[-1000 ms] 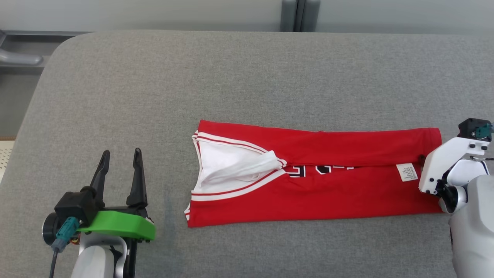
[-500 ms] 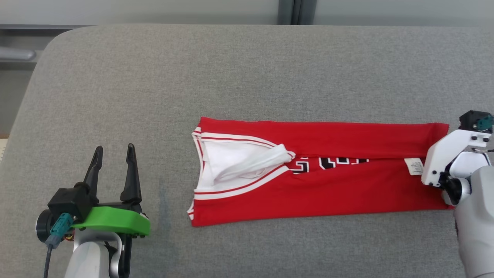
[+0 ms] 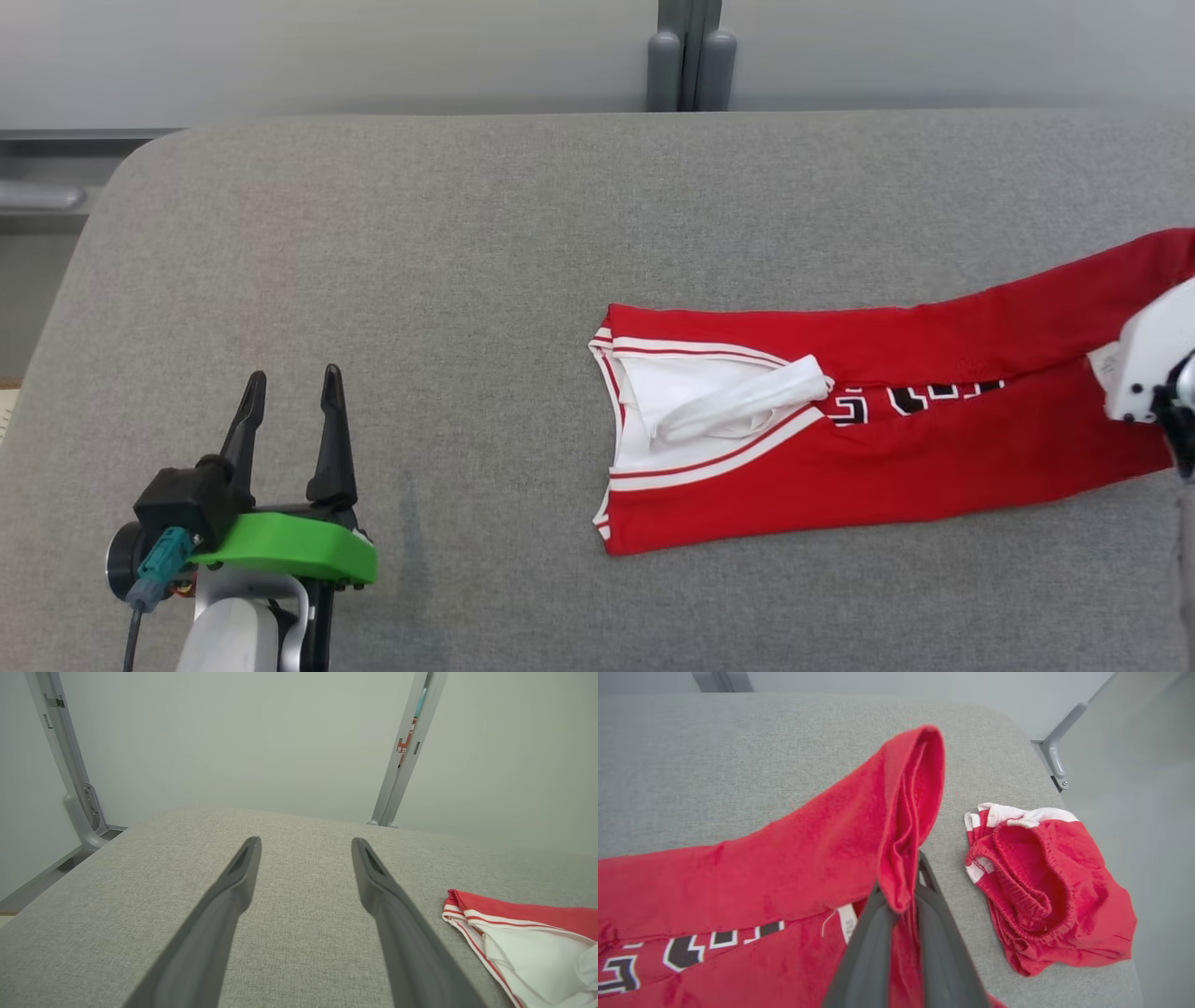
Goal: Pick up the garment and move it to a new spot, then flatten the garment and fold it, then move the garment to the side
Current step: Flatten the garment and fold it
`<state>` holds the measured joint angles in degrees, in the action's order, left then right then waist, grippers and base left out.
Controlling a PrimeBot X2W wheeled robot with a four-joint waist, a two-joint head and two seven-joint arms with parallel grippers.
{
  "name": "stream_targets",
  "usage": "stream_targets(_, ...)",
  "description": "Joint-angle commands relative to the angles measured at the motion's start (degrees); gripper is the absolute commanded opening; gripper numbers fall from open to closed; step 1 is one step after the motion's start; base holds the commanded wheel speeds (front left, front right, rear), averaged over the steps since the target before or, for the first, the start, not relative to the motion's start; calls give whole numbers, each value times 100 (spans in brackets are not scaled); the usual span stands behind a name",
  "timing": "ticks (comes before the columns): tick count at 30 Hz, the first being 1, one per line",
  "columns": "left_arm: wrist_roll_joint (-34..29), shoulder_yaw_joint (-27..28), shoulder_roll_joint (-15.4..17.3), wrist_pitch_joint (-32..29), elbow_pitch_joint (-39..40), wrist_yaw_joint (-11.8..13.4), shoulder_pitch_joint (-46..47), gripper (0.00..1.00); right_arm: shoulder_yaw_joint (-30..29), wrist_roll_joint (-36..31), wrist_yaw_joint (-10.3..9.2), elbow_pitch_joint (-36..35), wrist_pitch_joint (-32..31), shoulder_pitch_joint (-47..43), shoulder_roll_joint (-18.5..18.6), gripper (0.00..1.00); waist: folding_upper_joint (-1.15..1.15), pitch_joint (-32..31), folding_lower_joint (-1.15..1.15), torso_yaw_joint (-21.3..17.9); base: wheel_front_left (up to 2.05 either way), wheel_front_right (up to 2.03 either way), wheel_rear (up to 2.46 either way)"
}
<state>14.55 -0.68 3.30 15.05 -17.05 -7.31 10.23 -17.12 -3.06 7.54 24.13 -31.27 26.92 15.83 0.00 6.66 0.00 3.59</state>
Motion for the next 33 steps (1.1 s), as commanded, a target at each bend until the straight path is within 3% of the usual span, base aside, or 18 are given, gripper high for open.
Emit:
stream_targets(1, 29, -5, 6, 12, -17, -18, -66, 100, 200, 99, -11, -166, -107, -127, -113, 0, 0, -62, 0, -10, 0, 0, 0)
stream_targets(7, 51, -20, -6, 12, -40, -19, -96, 100, 1561, 517, -11, -899, -430, -312, -557, 0, 0, -126, 0, 32, 0, 0, 0)
stream_targets(13, 65, -47, -12, 13, -16, -20, -57, 100, 2612, 839, -12, -753, -447, -79, -950, 0, 0, -87, 0, 148, 0, 0, 0)
stream_targets(20, 103, -172, -16, 12, -49, -20, 38, 100, 3264, 1060, -11, 45, -156, 284, -1246, 0, 0, -5, 0, 350, 0, 0, 0)
stream_targets(33, 159, -264, -24, 13, -141, -21, 94, 100, 4091, 1846, -11, 1059, 340, 799, -1282, 0, 0, -2, 0, 618, 0, 0, 0)
